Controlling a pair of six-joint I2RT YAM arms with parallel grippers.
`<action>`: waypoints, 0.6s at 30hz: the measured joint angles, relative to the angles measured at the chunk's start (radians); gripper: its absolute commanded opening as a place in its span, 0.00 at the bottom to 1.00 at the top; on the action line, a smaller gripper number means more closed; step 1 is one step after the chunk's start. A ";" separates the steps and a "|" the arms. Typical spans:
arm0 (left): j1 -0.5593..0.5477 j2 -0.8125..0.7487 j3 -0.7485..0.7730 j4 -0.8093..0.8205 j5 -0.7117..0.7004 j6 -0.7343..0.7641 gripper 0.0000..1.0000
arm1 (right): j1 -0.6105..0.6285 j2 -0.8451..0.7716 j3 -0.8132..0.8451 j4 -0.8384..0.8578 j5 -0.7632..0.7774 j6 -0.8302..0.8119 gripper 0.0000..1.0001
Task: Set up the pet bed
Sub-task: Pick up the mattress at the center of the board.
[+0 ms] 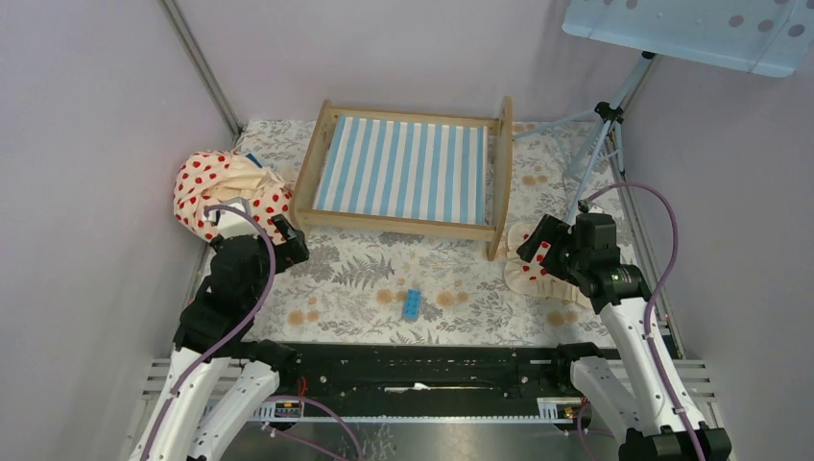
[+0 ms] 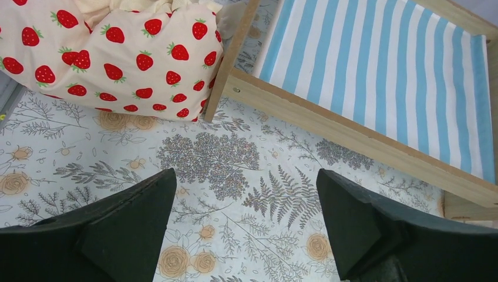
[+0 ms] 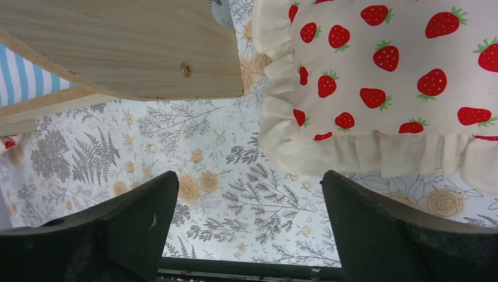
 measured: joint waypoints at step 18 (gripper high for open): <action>0.000 0.093 0.056 -0.014 -0.019 -0.007 0.99 | 0.000 0.222 0.096 -0.166 0.139 0.098 0.99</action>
